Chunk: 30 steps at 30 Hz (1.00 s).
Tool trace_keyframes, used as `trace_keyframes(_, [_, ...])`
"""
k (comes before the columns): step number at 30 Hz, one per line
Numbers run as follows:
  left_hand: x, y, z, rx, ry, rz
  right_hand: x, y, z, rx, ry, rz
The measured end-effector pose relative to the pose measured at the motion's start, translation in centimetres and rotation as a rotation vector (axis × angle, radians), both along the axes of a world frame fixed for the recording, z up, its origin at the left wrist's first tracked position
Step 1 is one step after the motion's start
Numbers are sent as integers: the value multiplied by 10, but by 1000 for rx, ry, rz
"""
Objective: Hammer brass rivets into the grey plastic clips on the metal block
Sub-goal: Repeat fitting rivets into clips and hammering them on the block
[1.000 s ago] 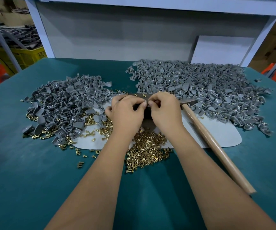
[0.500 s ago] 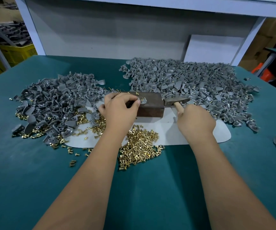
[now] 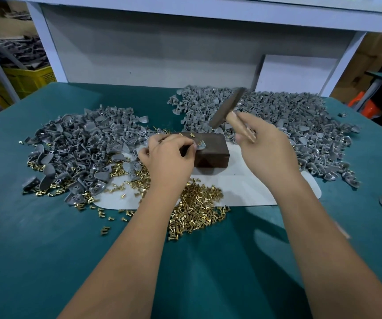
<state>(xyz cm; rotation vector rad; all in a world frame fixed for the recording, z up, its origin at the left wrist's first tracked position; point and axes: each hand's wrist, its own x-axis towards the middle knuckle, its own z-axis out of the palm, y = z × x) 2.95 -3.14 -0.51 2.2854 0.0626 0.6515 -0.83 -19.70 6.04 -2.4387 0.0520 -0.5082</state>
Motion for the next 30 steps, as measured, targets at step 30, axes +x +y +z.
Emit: trace_keyframes(30, [1, -3, -3, -33, -54, 42, -10, 20, 12, -399, -137, 27])
